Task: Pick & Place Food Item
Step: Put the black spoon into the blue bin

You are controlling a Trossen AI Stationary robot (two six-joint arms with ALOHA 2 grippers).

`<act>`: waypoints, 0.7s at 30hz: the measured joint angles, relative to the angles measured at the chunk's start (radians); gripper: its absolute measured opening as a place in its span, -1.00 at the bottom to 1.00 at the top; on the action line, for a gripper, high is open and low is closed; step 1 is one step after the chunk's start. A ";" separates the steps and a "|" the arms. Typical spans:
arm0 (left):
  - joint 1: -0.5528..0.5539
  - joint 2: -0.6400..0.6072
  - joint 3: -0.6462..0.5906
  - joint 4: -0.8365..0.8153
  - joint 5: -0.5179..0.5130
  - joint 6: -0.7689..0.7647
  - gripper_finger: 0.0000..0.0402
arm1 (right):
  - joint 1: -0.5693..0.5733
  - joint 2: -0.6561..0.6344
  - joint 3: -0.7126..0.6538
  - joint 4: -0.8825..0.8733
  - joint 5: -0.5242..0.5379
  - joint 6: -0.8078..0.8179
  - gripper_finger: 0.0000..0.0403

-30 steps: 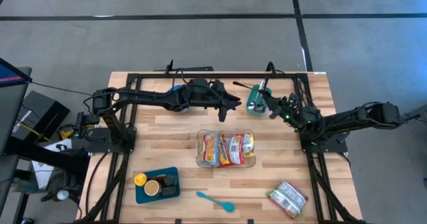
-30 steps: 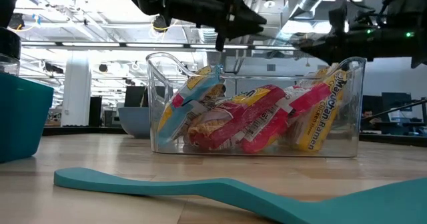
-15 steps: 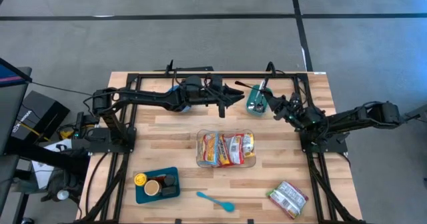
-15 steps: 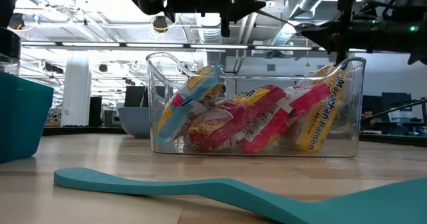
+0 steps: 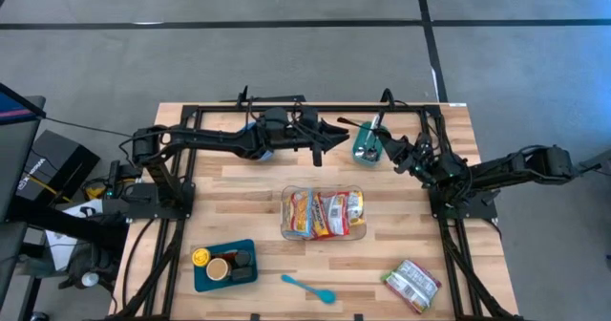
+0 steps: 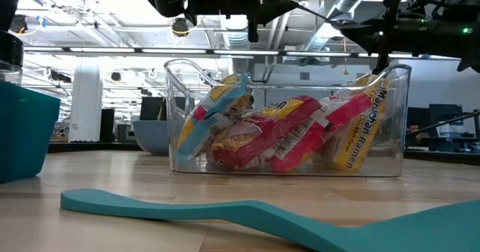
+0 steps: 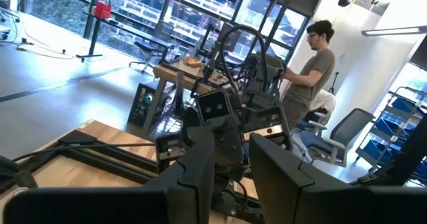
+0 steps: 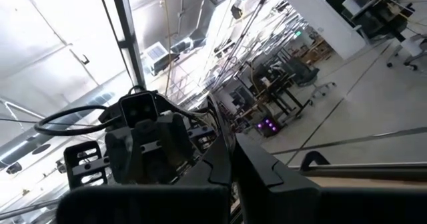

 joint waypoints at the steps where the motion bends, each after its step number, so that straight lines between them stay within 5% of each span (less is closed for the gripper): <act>1: 0.001 0.000 0.000 0.000 0.000 0.000 -0.55 | 0.000 0.000 0.000 0.000 -0.001 0.000 -0.99; 21: 0.037 0.000 0.000 -0.004 -0.034 -0.012 -0.55 | 0.000 0.000 0.000 -0.042 -0.021 0.000 -0.99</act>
